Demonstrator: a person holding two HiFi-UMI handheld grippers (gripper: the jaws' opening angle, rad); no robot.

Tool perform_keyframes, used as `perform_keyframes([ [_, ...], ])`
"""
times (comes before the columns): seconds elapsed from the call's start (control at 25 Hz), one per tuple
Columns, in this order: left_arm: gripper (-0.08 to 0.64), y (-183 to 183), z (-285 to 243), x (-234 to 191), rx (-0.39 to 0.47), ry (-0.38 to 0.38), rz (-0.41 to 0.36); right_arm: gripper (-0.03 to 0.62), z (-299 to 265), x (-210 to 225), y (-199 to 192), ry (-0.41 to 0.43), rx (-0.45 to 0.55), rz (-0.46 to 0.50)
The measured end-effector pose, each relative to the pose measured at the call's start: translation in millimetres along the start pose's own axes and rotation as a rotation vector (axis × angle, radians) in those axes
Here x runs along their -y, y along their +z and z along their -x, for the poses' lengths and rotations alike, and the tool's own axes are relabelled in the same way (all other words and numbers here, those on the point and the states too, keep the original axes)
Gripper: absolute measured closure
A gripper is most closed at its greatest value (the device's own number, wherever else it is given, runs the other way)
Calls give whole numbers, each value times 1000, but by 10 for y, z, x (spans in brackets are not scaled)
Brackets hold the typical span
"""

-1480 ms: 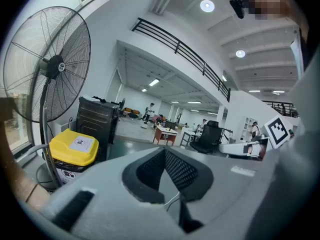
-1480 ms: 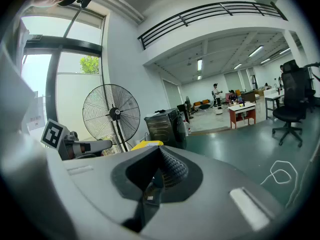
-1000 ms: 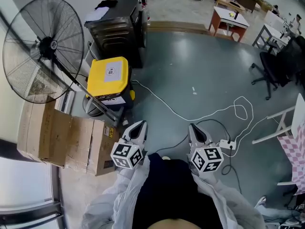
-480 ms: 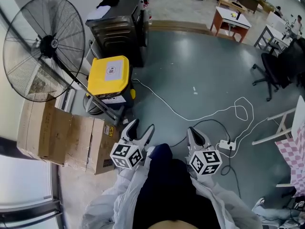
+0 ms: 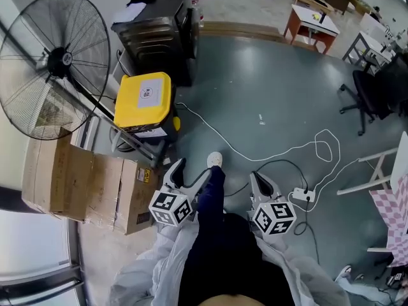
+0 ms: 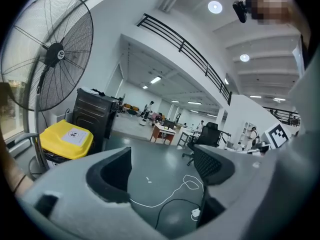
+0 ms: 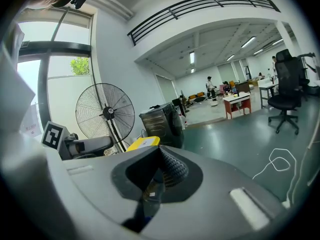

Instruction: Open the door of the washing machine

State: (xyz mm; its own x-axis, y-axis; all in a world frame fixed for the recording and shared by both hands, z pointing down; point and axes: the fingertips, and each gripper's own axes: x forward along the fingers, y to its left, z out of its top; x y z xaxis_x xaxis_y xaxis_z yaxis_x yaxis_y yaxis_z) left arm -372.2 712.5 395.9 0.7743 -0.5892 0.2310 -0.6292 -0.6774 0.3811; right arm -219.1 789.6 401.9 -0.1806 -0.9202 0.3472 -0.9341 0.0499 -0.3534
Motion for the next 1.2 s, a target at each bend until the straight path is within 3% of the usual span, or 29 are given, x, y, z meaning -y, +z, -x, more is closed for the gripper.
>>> perform_keyframes([
  [0.24, 183, 306, -621, -256, -8, -35, 0, 581, -570, 201, 322, 5, -3, -4],
  [0.56, 213, 914, -1558, -841, -30, -57, 5, 581, -1621, 484, 1160, 2, 22, 12],
  [0.88, 215, 1548, -2398, -1507, 13, -77, 14, 581, -2641, 696, 1750, 2, 27, 44],
  [1.2, 215, 1526, -2703, -1832, -29, -58, 39, 581, -3145, 798, 1796, 18, -31, 34],
])
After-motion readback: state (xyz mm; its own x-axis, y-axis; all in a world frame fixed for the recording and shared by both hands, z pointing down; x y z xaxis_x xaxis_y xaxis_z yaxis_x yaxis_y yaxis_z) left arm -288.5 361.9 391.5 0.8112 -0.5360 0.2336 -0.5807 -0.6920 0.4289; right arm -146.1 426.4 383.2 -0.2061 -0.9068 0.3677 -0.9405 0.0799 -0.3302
